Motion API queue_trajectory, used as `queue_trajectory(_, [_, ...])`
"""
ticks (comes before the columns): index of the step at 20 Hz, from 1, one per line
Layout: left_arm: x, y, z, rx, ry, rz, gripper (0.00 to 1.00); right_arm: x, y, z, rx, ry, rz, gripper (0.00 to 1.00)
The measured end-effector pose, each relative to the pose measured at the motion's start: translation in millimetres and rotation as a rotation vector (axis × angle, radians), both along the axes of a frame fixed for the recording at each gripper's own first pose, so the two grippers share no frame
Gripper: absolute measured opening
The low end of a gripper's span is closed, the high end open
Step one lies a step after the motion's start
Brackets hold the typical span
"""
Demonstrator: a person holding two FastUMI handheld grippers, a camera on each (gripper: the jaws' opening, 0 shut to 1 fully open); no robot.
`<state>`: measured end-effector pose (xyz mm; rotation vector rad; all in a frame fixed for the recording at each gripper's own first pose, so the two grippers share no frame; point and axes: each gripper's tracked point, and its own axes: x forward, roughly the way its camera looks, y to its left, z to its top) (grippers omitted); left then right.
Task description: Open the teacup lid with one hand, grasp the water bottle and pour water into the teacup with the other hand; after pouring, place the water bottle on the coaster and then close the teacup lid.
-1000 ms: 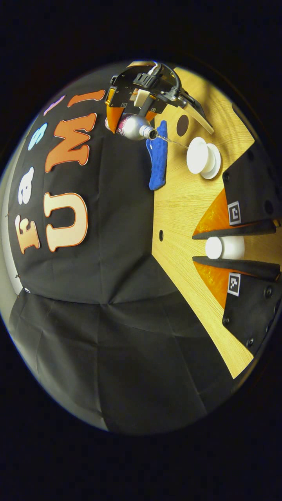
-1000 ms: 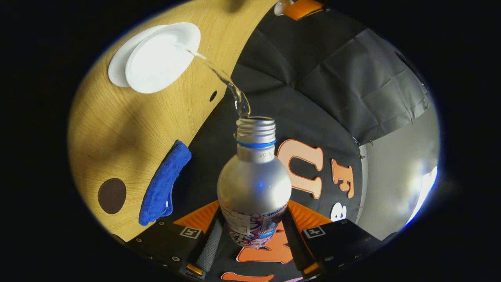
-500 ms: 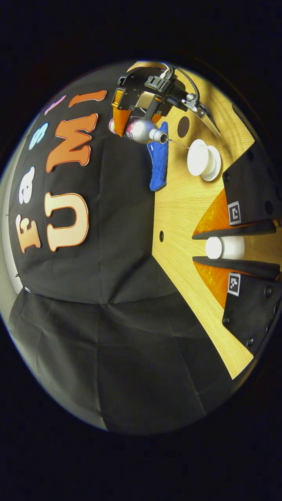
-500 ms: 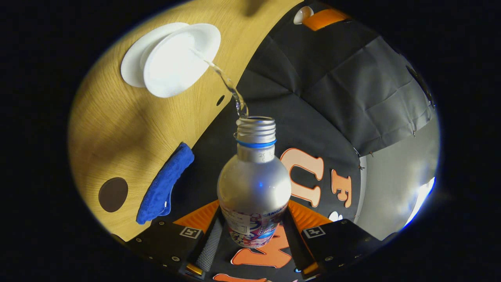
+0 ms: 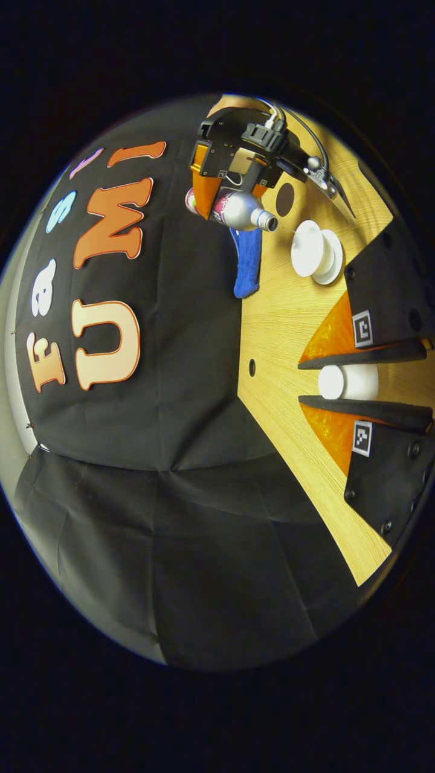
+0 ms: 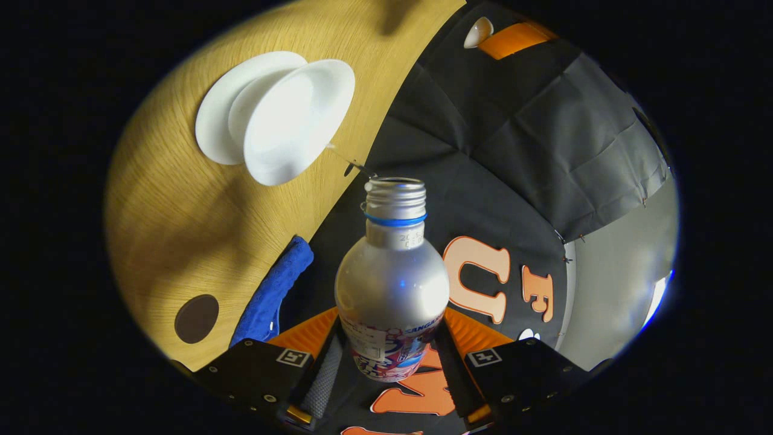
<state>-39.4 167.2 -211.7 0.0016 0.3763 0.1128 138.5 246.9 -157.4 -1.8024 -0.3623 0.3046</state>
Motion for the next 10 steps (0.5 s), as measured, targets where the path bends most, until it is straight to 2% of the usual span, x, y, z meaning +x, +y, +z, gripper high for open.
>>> queue_trajectory(7, [6,-13,6,-0.003,-0.014,-0.020,0.30,-4,-6,-18,0.212,0.158,-0.047,0.80])
queue_trajectory(10, [11,-23,9,-0.001,-0.021,-0.036,0.30,-5,-16,-21,0.357,0.252,-0.086,0.79])
